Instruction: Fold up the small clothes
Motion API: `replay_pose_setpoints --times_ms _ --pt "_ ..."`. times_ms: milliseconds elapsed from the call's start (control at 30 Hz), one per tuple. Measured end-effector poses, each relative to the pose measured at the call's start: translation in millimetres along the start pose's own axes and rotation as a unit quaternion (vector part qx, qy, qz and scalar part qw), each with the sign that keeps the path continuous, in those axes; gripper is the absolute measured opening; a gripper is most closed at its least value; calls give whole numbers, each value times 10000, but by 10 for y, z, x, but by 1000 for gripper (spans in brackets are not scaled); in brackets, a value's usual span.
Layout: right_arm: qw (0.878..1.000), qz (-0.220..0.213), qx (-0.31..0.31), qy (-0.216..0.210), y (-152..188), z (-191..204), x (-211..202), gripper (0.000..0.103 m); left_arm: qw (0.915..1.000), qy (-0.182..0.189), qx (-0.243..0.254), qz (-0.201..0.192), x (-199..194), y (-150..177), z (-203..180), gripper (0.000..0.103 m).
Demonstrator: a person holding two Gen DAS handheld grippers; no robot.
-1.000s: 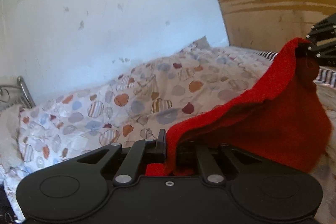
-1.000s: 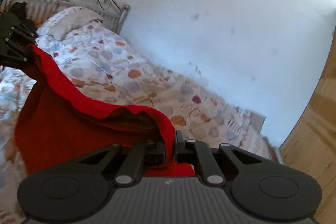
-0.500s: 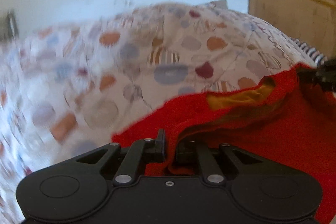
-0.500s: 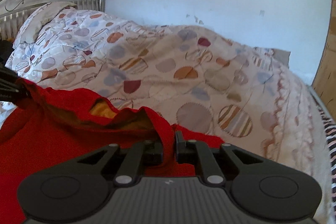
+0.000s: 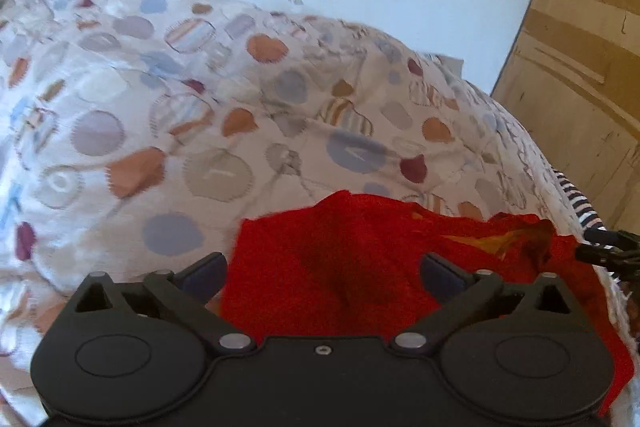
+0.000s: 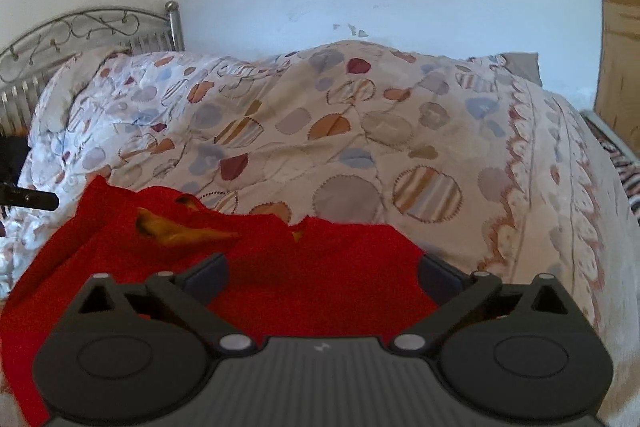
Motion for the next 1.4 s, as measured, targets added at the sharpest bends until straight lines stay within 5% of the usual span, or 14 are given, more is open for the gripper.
replay_pose_setpoints --times_ms 267,333,433,467,633,900,1000,1067,1100,1200,1267,1300,1367,1400 --pt "9994 92 -280 -206 211 124 -26 102 9960 491 741 100 -157 340 -132 98" --pt "9990 159 -329 -257 224 153 64 88 9958 394 827 86 -116 382 -204 84" --pt "9988 260 -326 -257 234 164 169 33 9969 115 677 371 30 359 -254 19" --pt "9991 262 -231 -224 229 145 187 9 9977 38 530 418 61 332 -231 12" --pt "9957 -508 744 201 186 -176 -22 6 9990 -216 170 -350 -173 253 -178 10" --pt "9907 -240 1244 497 428 -420 50 7 9994 -342 66 47 108 474 -36 13" --pt "9917 -272 1164 474 402 -386 -8 10 9995 -254 192 14 52 446 -67 33" --pt "9926 -328 1092 423 346 -370 -22 33 9995 -172 236 -118 12 394 -86 70" --pt "9929 -333 1078 367 311 -366 -18 53 9992 -231 281 -186 13 358 -104 76" --pt "9952 -384 857 271 201 -302 48 60 9982 -331 474 -171 165 196 -191 79" --pt "9967 -321 677 320 147 -246 124 61 9974 -462 530 -135 316 93 -228 73" --pt "9971 -303 595 356 132 -222 158 51 9970 -536 530 -146 393 45 -241 65" --pt "9971 -279 458 545 113 -196 196 13 9974 -547 459 -71 509 -27 -245 7" --pt "9964 -320 454 641 114 -198 186 12 9975 -581 392 -88 528 -54 -247 5"
Point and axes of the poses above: each gripper's, at about its wrist camera, not at the fingertips, and x roughly the way its jaws point, z to its left, y to its underside, the point moved 2 cm from there along x, roughly the way its jaws point, and after that the axes turned 9 degrees about -y, right-handed, at the moved point
